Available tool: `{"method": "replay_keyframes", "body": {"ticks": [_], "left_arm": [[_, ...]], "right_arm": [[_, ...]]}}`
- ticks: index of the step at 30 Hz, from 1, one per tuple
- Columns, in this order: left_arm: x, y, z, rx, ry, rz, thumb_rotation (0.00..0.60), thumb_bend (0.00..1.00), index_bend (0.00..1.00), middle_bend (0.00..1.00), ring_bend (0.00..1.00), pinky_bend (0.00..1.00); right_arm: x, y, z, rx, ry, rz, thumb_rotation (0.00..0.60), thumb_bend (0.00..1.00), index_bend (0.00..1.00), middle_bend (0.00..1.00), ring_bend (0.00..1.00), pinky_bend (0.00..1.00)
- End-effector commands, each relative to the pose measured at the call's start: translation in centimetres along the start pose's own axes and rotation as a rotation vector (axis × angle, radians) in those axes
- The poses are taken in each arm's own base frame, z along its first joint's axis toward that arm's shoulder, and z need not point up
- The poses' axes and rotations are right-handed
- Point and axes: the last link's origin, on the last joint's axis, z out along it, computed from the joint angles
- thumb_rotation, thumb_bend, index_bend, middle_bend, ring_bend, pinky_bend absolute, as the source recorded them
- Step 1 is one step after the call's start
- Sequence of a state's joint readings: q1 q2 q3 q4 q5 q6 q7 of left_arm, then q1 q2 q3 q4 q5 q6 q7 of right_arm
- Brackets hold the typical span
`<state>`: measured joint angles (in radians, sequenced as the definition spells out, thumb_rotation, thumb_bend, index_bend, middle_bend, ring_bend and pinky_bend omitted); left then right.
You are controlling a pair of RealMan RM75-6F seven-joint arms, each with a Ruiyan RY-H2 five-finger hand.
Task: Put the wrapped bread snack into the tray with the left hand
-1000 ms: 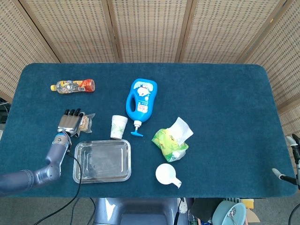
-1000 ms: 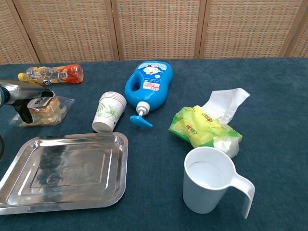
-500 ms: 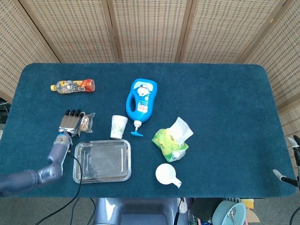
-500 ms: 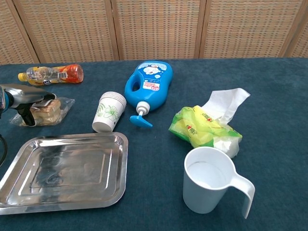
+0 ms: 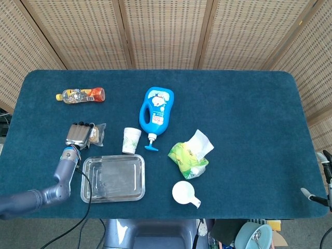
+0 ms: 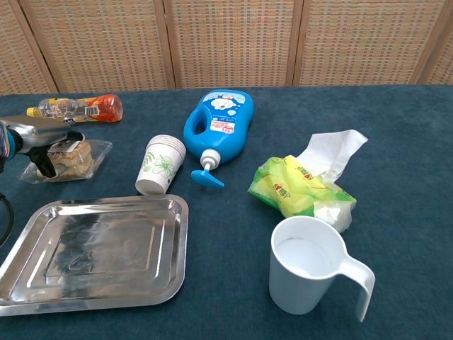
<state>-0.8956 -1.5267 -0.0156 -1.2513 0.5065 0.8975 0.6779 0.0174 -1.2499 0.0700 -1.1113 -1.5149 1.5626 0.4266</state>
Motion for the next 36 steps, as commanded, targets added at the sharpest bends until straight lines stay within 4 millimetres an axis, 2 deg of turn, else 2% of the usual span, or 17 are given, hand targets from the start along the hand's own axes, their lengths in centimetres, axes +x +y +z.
{"method": "replay_keyframes", "body": {"ticks": [1,17,30,36], "left_arm": [[0.0,0.1,0.0,-0.007,0.012,-0.017,0.600,0.56,0.48,0.35,0.19,0.25],[2.3,2.2,-2.5,-0.096,0.062,-0.003,0.600,0.58,0.49,0.36,0.20,0.24],[4.6,4.9,-6.1,-0.143,0.095,0.018,0.600,0.58,0.49,0.36,0.20,0.21],[5.2,6.3,-8.4,-0.170,0.104,0.023,0.600,0.58,0.49,0.36,0.20,0.21]], "right_arm": [[0.0,0.0,0.0,-0.002,-0.001,0.000,0.600,0.13,0.00,0.00,0.00,0.00],[-0.5,0.0,0.7,0.016,-0.021,0.013,0.600,0.13,0.00,0.00,0.00,0.00],[-0.8,0.0,1.5,0.036,-0.026,0.051,0.600,0.13,0.00,0.00,0.00,0.00],[-0.7,-0.1,1.8,0.056,-0.016,0.071,0.600,0.13,0.00,0.00,0.00,0.00]]}}
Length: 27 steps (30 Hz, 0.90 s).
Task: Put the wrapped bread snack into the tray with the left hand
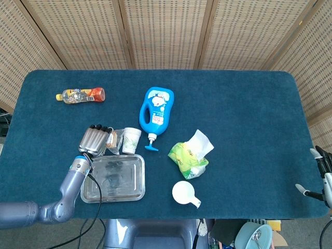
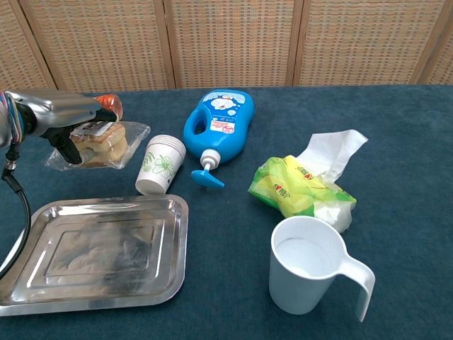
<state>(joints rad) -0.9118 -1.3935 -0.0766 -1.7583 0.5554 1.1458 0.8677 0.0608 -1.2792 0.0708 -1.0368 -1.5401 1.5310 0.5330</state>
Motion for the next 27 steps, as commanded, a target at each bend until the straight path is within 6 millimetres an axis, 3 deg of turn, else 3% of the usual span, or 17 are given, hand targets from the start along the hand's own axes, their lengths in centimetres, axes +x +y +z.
{"method": "replay_keyframes", "body": {"ticks": [1,8,17,27], "left_arm": [[0.5,1.2,-1.5,-0.014,0.005,0.009,0.600,0.58,0.49,0.36,0.20,0.21],[0.2,2.7,-4.1,-0.029,0.002,0.025,0.600,0.58,0.49,0.36,0.20,0.21],[-0.6,2.7,-7.6,-0.023,0.015,0.047,0.600,0.58,0.49,0.36,0.20,0.20],[-2.3,3.5,-9.0,-0.052,-0.012,0.045,0.600,0.58,0.49,0.36,0.20,0.20]], "right_arm": [[0.2,-0.1,0.1,0.016,0.011,0.011,0.600,0.13,0.00,0.00,0.00,0.00],[0.2,-0.1,0.5,0.034,0.010,0.018,0.600,0.13,0.00,0.00,0.00,0.00],[0.0,-0.2,0.6,0.051,0.007,0.024,0.600,0.13,0.00,0.00,0.00,0.00],[-0.3,-0.8,0.1,0.074,0.012,0.032,0.600,0.13,0.00,0.00,0.00,0.00]]}}
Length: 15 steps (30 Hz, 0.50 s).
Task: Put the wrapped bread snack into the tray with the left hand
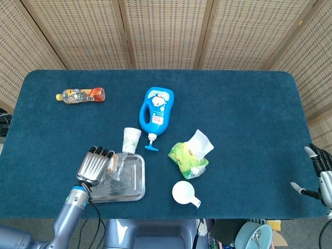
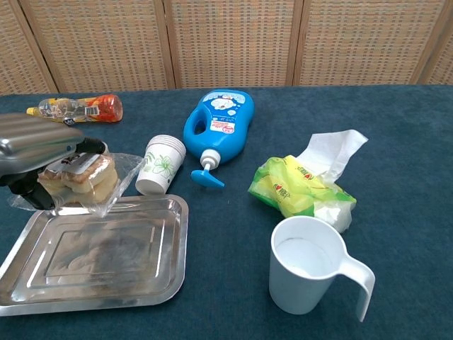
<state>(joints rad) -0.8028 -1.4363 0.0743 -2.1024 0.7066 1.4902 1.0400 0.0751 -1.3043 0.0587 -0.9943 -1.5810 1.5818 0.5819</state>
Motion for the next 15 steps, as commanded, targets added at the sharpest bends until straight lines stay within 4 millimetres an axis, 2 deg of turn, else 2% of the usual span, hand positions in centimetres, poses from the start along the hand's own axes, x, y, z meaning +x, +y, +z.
{"method": "replay_keyframes", "body": {"ticks": [1,11,15], "left_arm": [[-0.7,0.5,-0.3,-0.013,-0.008,0.001,0.600,0.58,0.49,0.36,0.20,0.20],[-2.2,0.8,-0.9,-0.022,-0.022,0.000,0.600,0.58,0.49,0.35,0.20,0.20],[-2.1,0.9,-1.3,-0.026,-0.016,-0.003,0.600,0.56,0.46,0.30,0.19,0.17]], "right_arm": [[-0.1,0.0,-0.4,-0.002,-0.003,0.001,0.600,0.13,0.00,0.00,0.00,0.00],[-0.1,0.0,-1.3,0.004,0.001,0.000,0.600,0.13,0.00,0.00,0.00,0.00],[-0.1,0.0,-1.5,0.002,0.008,0.002,0.600,0.13,0.00,0.00,0.00,0.00]]}}
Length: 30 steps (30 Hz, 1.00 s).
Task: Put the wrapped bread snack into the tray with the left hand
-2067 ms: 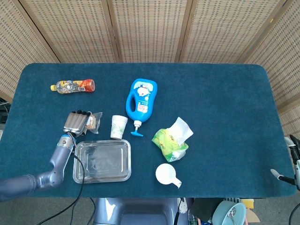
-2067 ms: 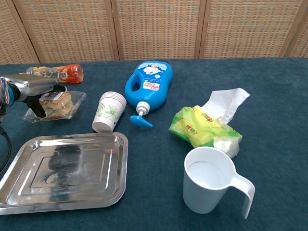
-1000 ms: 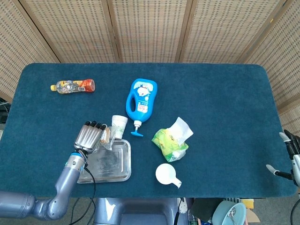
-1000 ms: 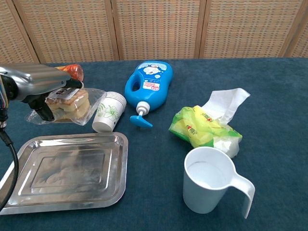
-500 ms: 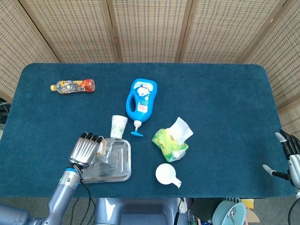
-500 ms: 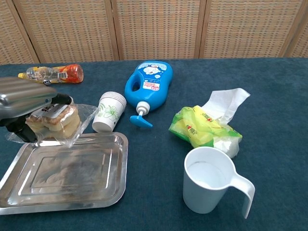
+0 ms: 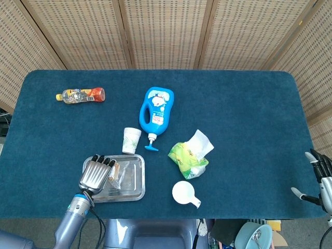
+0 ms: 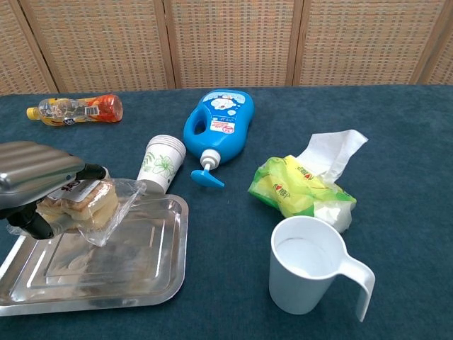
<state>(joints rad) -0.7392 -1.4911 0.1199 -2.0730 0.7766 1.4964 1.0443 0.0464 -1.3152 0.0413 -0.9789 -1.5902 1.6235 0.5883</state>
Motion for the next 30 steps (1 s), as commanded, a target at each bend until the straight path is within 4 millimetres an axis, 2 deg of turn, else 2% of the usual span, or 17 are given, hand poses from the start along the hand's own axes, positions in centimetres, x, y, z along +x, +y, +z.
{"method": "replay_keyframes", "body": {"ticks": [1,3,5,8,13,22,30], "left_arm": [[0.1,0.1,-0.3,-0.007,0.002,0.001,0.600,0.53,0.44,0.28,0.17,0.16],[0.2,0.1,-0.5,-0.011,-0.003,0.002,0.600,0.49,0.40,0.22,0.13,0.11],[0.2,0.0,-0.7,-0.008,-0.008,0.006,0.600,0.44,0.29,0.11,0.05,0.05],[0.3,-0.2,-1.0,0.003,-0.020,0.003,0.600,0.38,0.13,0.01,0.00,0.00],[0.6,-0.6,-1.7,0.032,-0.035,0.003,0.600,0.26,0.03,0.00,0.00,0.00],[1.0,-0.9,-2.5,0.053,-0.053,0.005,0.600,0.12,0.00,0.00,0.00,0.00],[1.9,-1.7,-3.3,0.076,0.024,0.005,0.600,0.15,0.00,0.00,0.00,0.00]], "right_arm": [[0.0,0.0,0.0,0.000,0.005,0.002,0.600,0.13,0.00,0.00,0.00,0.00],[0.1,0.0,-0.1,0.002,0.010,0.002,0.600,0.13,0.00,0.00,0.00,0.00],[0.1,-0.1,-0.2,0.004,0.012,0.003,0.600,0.13,0.00,0.00,0.00,0.00],[0.1,-0.1,-0.3,0.004,0.013,0.002,0.600,0.13,0.00,0.00,0.00,0.00],[0.2,-0.2,-0.3,0.010,0.022,0.003,0.600,0.13,0.00,0.00,0.00,0.00],[0.0,-0.4,-0.2,0.014,0.023,0.001,0.600,0.13,0.00,0.00,0.00,0.00],[0.0,-0.2,-0.3,0.005,0.017,-0.002,0.600,0.13,0.00,0.00,0.00,0.00]]}}
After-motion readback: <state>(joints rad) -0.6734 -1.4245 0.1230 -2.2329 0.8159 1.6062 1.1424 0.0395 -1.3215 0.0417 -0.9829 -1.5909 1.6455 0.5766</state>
